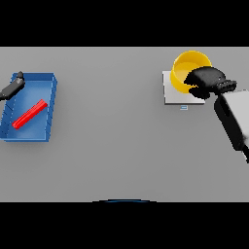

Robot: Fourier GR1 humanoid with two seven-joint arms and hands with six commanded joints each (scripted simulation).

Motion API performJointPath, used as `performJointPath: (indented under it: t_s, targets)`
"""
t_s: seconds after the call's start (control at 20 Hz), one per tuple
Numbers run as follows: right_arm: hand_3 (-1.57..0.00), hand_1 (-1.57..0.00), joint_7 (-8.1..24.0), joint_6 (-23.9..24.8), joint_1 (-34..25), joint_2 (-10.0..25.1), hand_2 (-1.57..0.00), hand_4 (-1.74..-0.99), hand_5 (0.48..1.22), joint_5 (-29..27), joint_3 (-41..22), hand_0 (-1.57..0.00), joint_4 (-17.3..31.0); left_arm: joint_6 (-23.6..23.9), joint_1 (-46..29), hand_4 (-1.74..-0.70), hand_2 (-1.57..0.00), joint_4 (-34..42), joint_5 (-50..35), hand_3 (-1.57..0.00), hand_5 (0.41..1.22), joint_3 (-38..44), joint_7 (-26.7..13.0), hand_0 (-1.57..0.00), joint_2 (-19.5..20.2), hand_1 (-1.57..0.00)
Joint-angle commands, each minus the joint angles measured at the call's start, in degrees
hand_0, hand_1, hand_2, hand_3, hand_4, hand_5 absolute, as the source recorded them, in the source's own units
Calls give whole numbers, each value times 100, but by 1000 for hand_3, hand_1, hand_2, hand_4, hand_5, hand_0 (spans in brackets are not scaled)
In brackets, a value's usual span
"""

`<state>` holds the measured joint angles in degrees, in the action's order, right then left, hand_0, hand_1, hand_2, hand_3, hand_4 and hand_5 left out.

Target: Pick up the red beaker and tilt it to pour out 1 green nut into yellow bowl. Pick up the yellow bowl and place it on the metallic measuring scale.

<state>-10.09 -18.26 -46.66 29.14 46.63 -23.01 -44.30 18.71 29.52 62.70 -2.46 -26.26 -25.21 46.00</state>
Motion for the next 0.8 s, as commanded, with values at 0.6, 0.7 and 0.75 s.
performJointPath:
  t_s: [0.6,0.7,0.75]
  targets:
    - [-723,-705,-4,-52,-8,-127,-782,-1609,1029,-40,9,-792,159,-18,119,-719,1,-35,52,1,667,-36,-62,1,-29,1]
    - [-604,-451,-127,-78,-115,-102,-553,-1579,955,67,-79,-507,306,9,58,-720,1,31,43,1,663,-22,-25,1,2,1]
    - [-552,-360,-149,-97,-106,-99,-464,-1567,929,78,-103,-405,282,13,86,-721,1,-11,51,1,663,-39,-53,1,-45,1]
